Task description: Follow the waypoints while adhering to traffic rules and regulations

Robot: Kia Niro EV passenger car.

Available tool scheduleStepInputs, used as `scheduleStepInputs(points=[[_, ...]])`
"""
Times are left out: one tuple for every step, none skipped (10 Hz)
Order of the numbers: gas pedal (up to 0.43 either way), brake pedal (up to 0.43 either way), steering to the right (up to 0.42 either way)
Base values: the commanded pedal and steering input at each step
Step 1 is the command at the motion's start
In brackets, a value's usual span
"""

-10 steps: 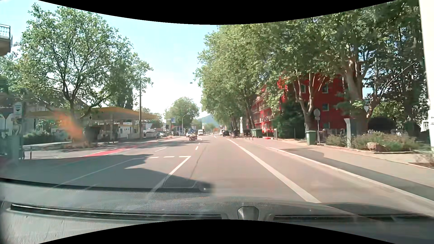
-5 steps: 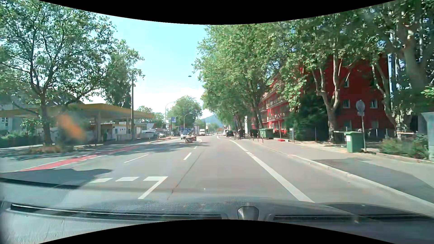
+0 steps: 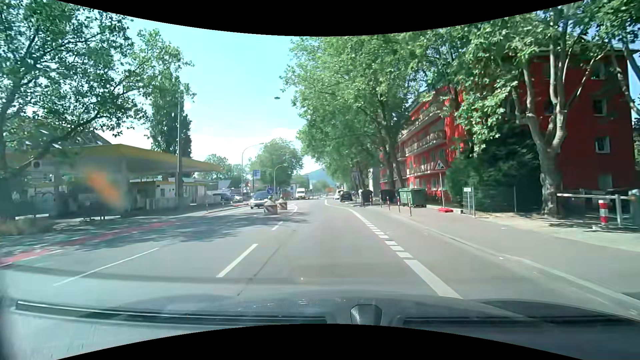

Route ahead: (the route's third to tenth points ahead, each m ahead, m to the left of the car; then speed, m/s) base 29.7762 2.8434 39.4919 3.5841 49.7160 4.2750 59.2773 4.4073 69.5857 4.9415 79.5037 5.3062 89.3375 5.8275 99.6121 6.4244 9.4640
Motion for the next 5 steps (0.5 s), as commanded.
scheduleStepInputs(points=[[0.079,0.0,-0.023],[0.079,0.0,-0.024],[0.067,0.0,-0.024],[0.067,0.0,-0.024],[0.067,0.0,-0.024]])
